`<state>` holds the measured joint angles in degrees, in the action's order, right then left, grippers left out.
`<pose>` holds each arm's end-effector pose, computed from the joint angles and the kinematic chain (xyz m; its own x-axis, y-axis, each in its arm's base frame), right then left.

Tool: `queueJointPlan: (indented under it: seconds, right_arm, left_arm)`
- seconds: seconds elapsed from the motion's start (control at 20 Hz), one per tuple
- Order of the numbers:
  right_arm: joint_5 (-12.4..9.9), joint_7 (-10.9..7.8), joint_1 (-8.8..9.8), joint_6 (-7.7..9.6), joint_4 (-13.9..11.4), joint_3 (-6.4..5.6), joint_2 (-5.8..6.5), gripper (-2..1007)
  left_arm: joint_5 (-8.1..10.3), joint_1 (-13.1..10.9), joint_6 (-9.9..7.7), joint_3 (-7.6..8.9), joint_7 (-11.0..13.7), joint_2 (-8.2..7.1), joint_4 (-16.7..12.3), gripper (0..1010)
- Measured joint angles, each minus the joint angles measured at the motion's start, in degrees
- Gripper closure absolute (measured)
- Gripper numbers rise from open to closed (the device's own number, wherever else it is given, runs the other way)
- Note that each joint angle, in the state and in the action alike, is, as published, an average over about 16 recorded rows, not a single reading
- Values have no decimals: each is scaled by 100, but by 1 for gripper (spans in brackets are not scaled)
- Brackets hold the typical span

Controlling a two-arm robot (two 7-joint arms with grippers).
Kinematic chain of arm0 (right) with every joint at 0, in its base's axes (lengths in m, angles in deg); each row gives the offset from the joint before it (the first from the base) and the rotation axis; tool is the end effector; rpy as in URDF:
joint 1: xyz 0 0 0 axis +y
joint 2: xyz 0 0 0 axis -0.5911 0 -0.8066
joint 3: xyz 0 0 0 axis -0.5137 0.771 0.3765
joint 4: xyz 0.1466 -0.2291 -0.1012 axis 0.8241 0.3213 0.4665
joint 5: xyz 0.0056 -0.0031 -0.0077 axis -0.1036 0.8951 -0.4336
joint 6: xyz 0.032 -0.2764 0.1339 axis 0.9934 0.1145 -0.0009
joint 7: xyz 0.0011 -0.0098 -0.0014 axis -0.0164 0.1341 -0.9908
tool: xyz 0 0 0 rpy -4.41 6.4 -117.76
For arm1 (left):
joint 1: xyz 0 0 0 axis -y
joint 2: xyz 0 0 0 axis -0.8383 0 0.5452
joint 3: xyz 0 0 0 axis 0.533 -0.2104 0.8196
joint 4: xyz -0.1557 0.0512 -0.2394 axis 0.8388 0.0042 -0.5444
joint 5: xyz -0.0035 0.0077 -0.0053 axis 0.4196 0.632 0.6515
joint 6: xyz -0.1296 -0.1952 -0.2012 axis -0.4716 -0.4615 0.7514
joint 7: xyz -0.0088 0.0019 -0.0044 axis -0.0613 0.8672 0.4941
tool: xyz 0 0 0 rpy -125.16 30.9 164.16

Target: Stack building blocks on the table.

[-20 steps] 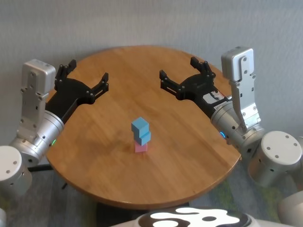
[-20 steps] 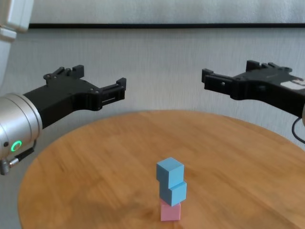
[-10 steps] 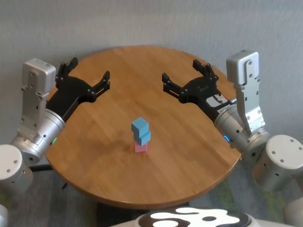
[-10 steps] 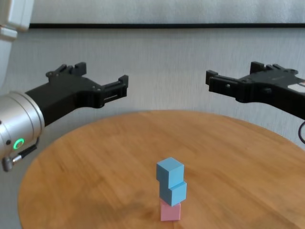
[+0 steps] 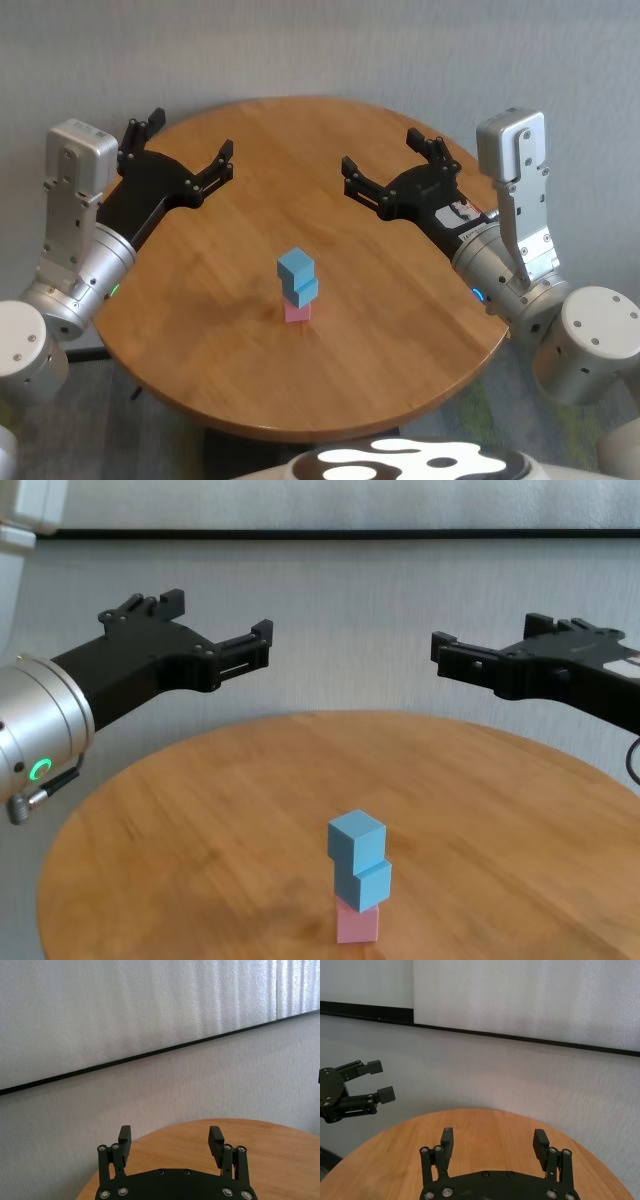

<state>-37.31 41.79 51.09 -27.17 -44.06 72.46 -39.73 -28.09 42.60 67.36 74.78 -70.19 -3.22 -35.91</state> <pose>0.3306 0.0240 -0.2473 0.4612 -0.8822 0.0953 0.8851 0.4649 0.0198 0.3665 0.0015 -0.2676 0.4445 0.8723 0.2037 -0.8613 0.4787 -0.1703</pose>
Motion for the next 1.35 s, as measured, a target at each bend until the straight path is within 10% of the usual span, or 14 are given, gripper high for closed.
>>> queueJointPlan:
  seconds: [1.35]
  right_arm:
    - [18,-10,-16,-22,22,-10,-27,0]
  left_arm:
    - [28,-26,-79,-14,-37,-8,-30,10]
